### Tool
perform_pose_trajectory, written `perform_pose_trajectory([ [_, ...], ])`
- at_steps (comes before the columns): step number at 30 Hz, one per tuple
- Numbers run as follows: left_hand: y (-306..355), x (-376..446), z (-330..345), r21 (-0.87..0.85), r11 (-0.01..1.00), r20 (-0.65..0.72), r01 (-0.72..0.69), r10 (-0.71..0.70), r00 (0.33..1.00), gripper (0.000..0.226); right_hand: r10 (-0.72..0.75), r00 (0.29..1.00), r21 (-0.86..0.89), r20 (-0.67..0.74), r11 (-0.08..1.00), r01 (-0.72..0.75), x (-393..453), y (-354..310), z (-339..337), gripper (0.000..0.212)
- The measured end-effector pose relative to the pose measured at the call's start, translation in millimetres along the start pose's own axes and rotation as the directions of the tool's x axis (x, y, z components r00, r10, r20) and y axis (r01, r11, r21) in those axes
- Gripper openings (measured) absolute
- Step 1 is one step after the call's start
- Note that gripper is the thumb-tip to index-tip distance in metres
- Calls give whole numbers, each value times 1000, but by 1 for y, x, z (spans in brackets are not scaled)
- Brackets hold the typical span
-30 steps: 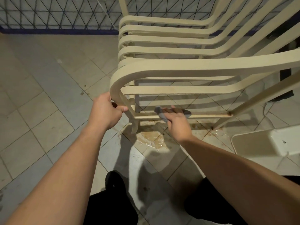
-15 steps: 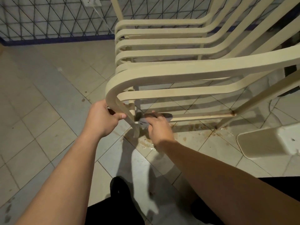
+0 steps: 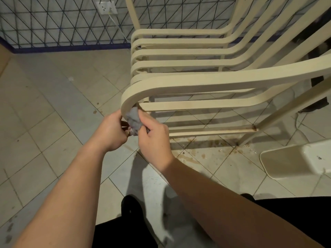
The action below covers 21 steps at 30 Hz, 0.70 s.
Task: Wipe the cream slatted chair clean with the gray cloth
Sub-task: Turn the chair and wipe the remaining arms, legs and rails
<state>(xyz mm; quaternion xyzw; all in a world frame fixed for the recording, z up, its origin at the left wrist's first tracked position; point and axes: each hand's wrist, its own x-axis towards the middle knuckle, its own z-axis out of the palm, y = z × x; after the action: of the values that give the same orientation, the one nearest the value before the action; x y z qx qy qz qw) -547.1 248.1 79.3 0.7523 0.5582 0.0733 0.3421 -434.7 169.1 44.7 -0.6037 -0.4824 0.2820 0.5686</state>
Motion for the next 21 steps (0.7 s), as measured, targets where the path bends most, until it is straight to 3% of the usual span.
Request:
perform_pose_trajectory([
  [2,-3,-1,-3,-16,999,8,28,-28,1000,42,14,992,-119,127,993,1,-10,23,-10,54],
  [5,-2,-2,-6,-40,998,35,55,-54,998,40,332,876,-320,350,921,-221,-34,68,-42,58],
  [7,3,-2,-6,-67,997,35,41,-39,999,33,496,824,-380,273,843,-381,-53,93,-62,51],
  [8,4,-2,-6,-78,997,30,27,-25,999,27,598,787,-386,152,769,-509,-60,102,-67,44],
  [10,6,-2,-5,-88,996,17,13,-12,1000,17,790,609,-257,-65,577,-775,-68,119,-70,29],
  [11,7,-2,-4,-92,996,8,17,-17,1000,15,861,501,-153,-85,486,-861,-70,124,-66,26],
  [13,6,-1,-1,-102,995,-11,23,-25,1000,13,927,374,-48,18,375,-926,-68,129,-51,23],
  [15,6,0,0,-111,993,-28,31,-35,999,14,928,359,-26,102,364,-931,-63,125,-28,17],
  [17,5,2,0,-107,994,-31,32,-35,999,18,912,390,70,126,384,-921,-54,113,3,15],
  [21,1,7,0,-101,994,-11,47,-48,999,21,885,449,155,122,430,-890,-18,89,43,35],
])
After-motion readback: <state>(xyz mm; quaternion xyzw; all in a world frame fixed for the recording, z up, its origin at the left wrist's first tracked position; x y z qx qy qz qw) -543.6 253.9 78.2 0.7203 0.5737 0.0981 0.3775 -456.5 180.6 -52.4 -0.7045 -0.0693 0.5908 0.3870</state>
